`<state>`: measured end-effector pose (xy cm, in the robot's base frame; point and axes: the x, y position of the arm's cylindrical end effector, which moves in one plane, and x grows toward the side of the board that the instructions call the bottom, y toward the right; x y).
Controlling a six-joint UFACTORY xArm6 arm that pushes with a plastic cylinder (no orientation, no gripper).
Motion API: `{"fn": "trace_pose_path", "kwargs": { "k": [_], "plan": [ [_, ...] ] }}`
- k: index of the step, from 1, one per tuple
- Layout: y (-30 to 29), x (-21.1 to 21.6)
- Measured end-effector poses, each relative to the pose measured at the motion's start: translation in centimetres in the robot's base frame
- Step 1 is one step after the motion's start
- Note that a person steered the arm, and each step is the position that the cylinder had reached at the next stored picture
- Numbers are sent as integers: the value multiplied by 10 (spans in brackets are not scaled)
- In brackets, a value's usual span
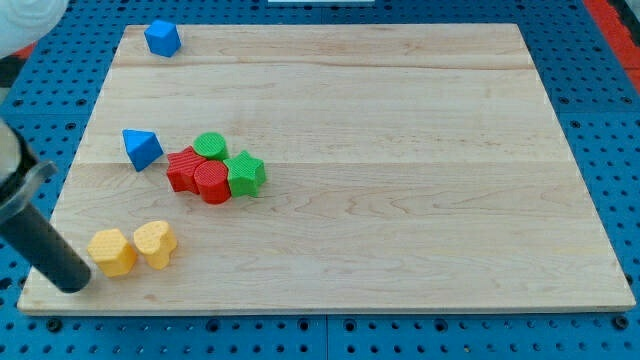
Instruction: Move the yellow hexagon to the top left of the yellow heart
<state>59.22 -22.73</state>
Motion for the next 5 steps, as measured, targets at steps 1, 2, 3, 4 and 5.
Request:
{"fn": "trace_pose_path", "kwargs": {
  "k": [1,2,3,4,5],
  "plan": [
    [13,-10],
    [22,-25],
    [32,-43],
    [17,-37],
    [14,-37]
  ]
}}
